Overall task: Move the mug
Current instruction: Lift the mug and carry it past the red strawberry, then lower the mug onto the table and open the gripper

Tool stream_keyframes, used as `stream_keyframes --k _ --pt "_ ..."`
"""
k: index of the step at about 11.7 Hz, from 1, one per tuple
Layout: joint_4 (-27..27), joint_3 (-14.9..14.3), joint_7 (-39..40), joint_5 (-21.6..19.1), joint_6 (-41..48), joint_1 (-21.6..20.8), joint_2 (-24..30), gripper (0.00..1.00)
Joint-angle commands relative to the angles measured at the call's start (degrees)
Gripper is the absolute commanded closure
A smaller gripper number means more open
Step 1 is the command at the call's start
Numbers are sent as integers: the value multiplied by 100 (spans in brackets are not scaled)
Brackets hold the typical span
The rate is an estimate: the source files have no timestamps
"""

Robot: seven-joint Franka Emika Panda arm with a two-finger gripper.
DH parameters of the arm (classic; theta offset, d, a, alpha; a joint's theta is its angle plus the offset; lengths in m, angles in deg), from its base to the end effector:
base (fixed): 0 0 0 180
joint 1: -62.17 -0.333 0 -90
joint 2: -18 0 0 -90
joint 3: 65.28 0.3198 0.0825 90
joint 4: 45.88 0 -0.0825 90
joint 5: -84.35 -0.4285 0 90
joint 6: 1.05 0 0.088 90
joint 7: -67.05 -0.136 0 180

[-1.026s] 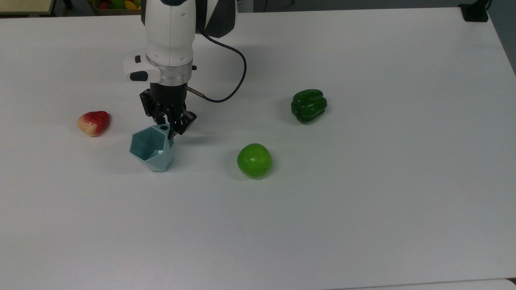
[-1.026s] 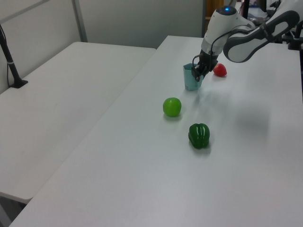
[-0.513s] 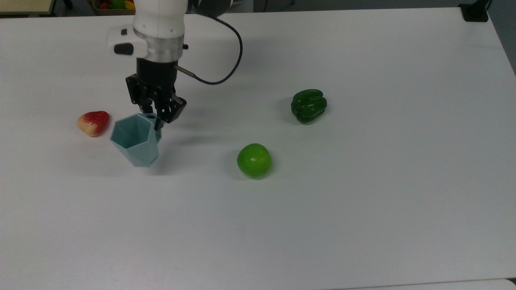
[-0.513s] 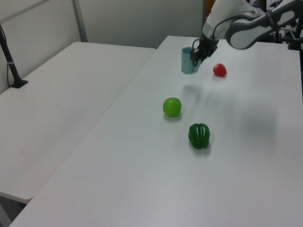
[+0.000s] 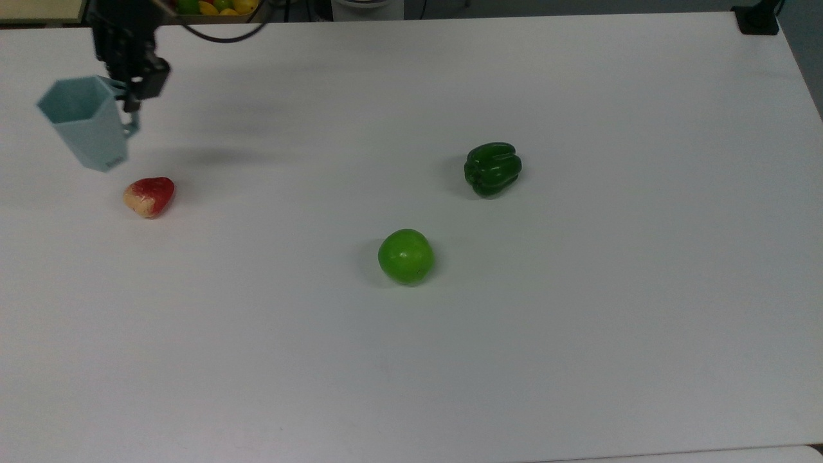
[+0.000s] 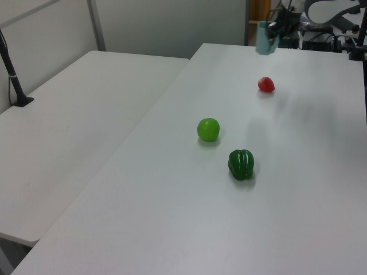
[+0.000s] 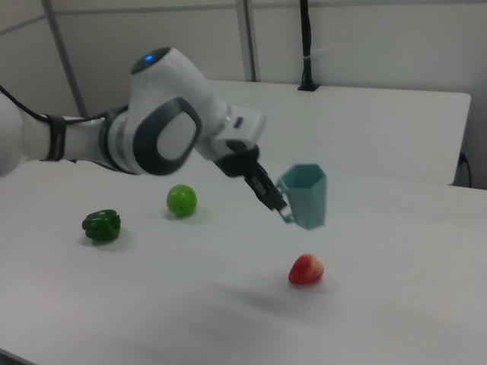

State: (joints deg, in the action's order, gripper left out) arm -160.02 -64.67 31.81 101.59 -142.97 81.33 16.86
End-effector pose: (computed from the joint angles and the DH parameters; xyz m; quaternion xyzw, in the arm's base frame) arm 0.6162 -0.2114 0.4612 0.9003 -0.3519 0.2424 0.0827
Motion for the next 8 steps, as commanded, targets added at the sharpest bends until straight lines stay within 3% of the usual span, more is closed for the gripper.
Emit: stream_keyframes --k 1,4,8 --pt "-214 9 386 60 -2 798 -140 84" --pt "-214 9 404 60 -116 1081 -754 84" --pt "-249 9 352 60 -319 1134 -1080 83"
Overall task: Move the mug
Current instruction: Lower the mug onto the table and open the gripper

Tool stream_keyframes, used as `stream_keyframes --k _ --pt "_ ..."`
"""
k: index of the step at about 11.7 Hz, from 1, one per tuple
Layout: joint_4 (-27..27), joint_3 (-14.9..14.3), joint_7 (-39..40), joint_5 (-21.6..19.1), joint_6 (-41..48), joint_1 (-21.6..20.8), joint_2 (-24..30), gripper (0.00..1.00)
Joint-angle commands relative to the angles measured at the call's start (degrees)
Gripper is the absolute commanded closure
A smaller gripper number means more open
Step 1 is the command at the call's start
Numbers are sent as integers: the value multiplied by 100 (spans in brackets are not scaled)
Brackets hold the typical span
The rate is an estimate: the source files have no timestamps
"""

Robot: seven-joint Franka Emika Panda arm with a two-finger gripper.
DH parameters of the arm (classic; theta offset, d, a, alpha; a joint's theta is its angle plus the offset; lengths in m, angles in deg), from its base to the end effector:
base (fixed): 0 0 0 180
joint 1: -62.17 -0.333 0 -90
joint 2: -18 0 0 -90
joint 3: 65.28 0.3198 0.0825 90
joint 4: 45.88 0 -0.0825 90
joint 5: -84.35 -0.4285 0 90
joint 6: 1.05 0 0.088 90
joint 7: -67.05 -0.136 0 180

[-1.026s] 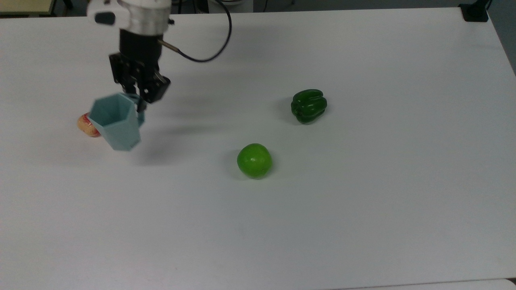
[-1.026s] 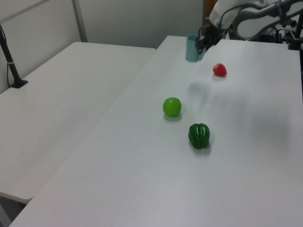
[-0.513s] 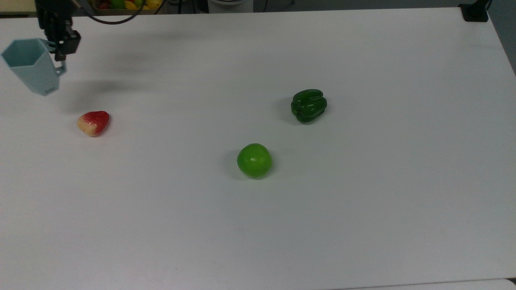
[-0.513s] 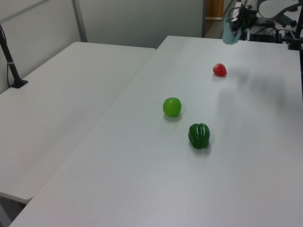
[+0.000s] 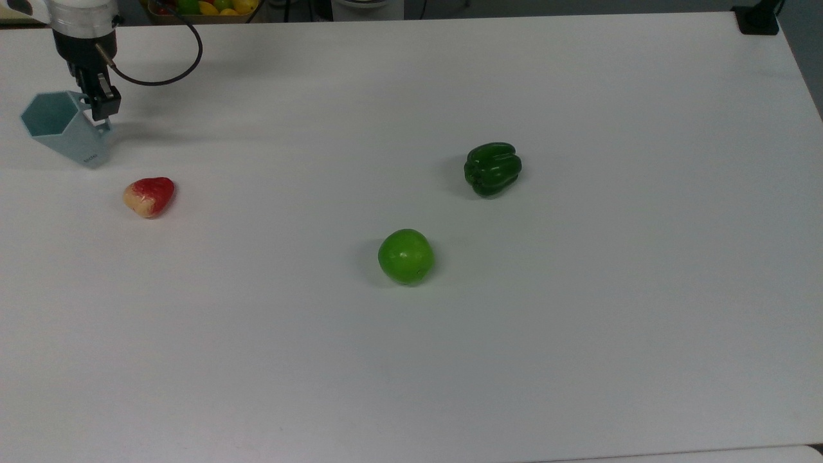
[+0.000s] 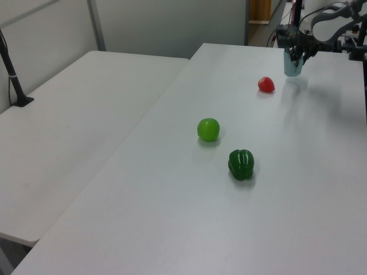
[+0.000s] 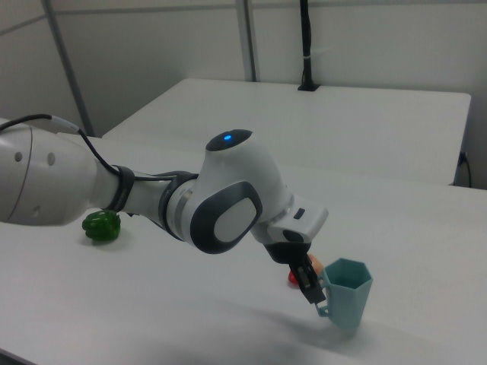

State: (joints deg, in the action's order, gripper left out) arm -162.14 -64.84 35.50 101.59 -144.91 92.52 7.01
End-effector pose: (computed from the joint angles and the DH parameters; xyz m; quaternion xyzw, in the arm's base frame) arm 0.5676 -0.3297 0.3327 0.8956 -0.4081 0.1444 0.1022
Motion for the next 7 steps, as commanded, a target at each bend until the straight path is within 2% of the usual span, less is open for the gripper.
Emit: stream_keyframes --k 1,2,4,5,6,7 --pt "-37 26 -43 60 -203 15 -166 83" --pt "-37 26 -61 60 -273 15 -184 82" --pt "-37 26 -79 60 -274 -11 -272 73" --pt "-37 26 -79 60 -274 -11 -272 56" --pt "-28 26 -79 60 -239 -11 -263 16" --pt "-28 26 -79 60 -195 -20 -237 0"
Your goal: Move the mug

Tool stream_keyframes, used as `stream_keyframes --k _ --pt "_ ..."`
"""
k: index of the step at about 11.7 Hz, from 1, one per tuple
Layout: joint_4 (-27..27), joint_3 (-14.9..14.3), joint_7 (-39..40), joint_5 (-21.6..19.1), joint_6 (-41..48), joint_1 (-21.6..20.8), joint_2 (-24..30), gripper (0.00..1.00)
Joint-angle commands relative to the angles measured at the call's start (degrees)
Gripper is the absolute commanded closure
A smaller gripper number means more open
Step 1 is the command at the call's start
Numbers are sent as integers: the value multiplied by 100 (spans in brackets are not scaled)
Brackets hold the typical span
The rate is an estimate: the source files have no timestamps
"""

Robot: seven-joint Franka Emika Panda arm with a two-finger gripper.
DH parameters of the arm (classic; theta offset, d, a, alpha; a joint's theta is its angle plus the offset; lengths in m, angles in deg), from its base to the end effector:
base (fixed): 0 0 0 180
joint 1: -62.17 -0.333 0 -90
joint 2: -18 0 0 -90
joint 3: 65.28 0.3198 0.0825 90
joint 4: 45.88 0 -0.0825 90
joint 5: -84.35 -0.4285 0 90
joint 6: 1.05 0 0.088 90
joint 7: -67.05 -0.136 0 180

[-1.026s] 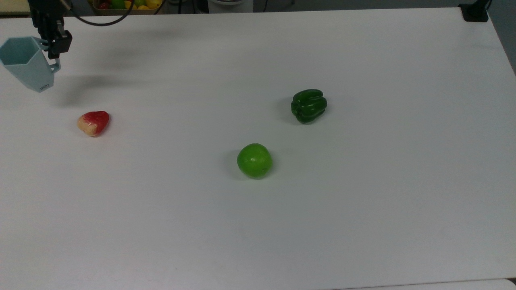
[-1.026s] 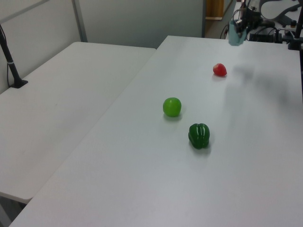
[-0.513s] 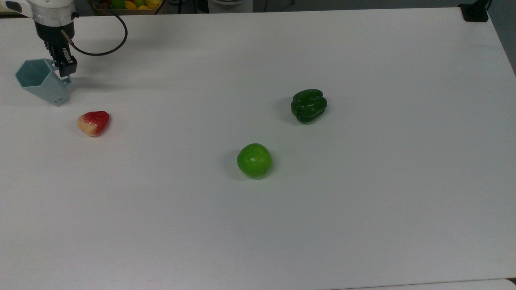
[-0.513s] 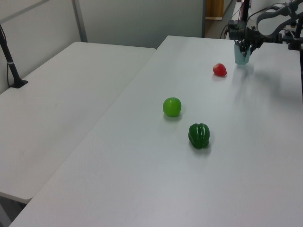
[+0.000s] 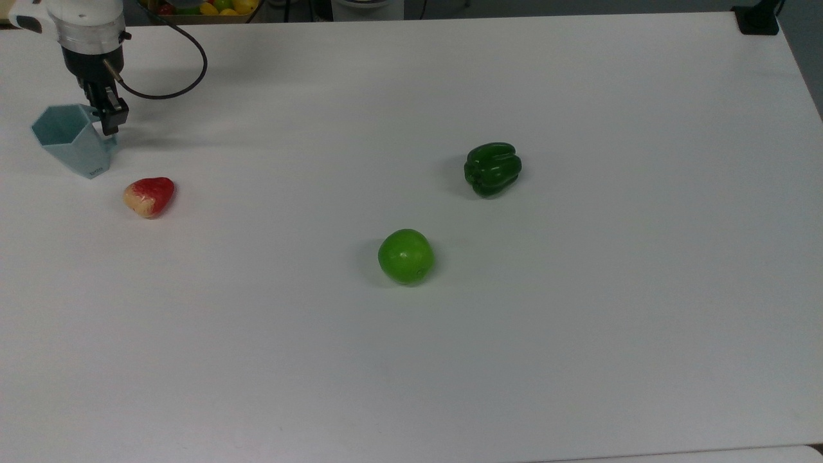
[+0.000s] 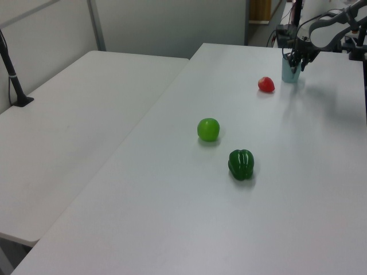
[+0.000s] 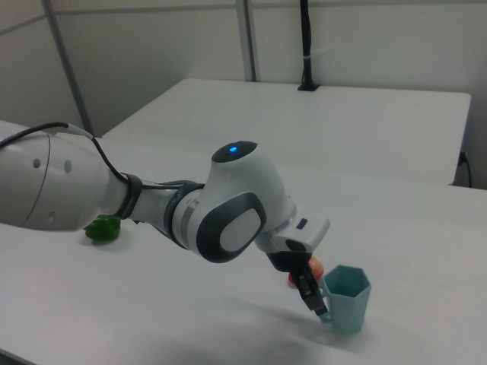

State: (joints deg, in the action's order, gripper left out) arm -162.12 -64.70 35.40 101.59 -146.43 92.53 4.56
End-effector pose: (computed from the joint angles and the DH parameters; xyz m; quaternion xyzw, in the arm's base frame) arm 0.5709 -0.3285 0.3078 0.8985 -0.4055 0.1368 0.0978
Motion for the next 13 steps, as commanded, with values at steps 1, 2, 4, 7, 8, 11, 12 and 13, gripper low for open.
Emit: stream_keyframes --k 1,2,4,7,8,11,12,13 --pt "-13 21 -70 60 18 -47 77 0" --pt "14 30 -35 60 219 -74 209 0" --pt "75 126 -17 52 824 -301 629 0" --pt "530 214 18 -245 2570 -1178 1289 0" --pt "706 214 262 -613 3064 -1521 1456 0" --pt "1418 22 1605 -1634 4742 -2260 1888 0" --pt "1551 -205 1757 -1662 4965 -2593 1897 0" --pt "1595 -390 1776 -1662 4941 -2857 1889 0"
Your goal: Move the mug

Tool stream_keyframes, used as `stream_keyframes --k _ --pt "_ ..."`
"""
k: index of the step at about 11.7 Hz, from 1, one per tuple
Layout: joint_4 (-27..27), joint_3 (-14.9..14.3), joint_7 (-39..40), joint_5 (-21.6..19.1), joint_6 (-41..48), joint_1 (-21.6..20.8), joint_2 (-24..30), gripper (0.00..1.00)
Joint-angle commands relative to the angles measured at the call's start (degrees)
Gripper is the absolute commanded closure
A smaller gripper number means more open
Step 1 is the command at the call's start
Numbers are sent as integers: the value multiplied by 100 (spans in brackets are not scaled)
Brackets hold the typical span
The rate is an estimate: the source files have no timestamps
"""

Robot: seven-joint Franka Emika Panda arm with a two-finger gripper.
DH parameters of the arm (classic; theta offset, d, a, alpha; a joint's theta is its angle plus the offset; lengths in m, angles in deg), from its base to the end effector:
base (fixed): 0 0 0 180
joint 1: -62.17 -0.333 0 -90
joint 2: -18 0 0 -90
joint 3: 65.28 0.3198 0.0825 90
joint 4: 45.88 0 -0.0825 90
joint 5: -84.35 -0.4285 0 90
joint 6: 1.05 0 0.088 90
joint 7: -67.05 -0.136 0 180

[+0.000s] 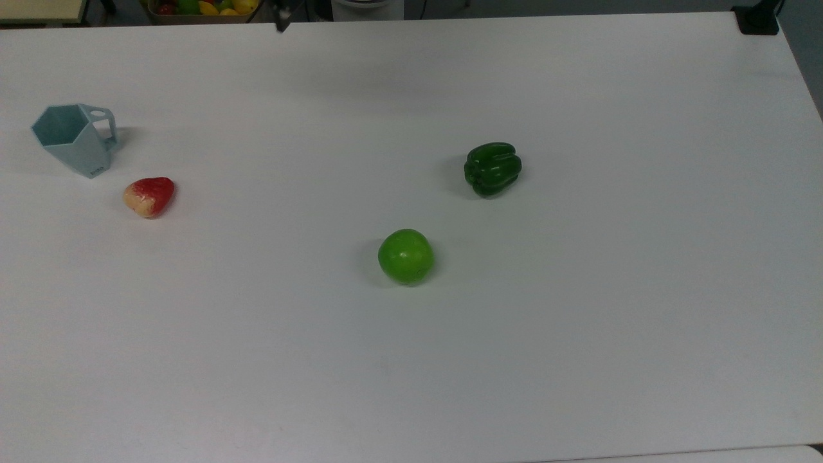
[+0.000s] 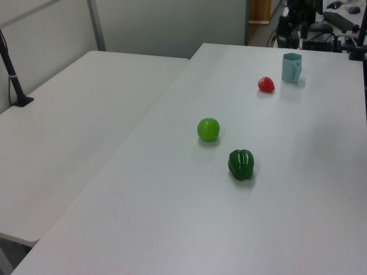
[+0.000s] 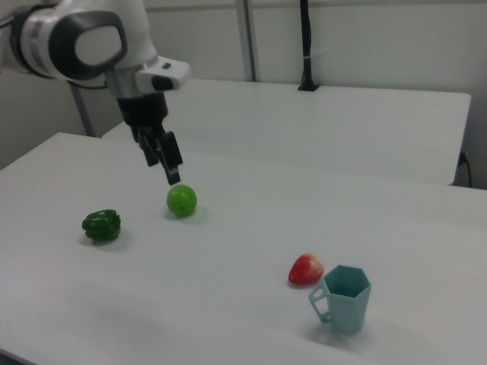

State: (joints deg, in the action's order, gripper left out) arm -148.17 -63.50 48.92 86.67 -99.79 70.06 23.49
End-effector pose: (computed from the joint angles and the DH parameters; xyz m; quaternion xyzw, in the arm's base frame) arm 0.5756 -0.0660 0.5576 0.9779 -0.2072 0.0191 0.0197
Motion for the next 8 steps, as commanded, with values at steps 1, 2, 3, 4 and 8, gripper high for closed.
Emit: stream_keyframes --k 1,2,3,4,8 --pt "193 -686 538 -170 250 -840 -21 0" --pt "201 -896 800 -170 250 -1016 -21 0" --pt "201 -1090 968 -161 241 -1183 -13 0" --pt "210 -1240 1100 -153 241 -1307 -21 0" --pt "525 -1303 1436 -161 285 -1264 -293 0"
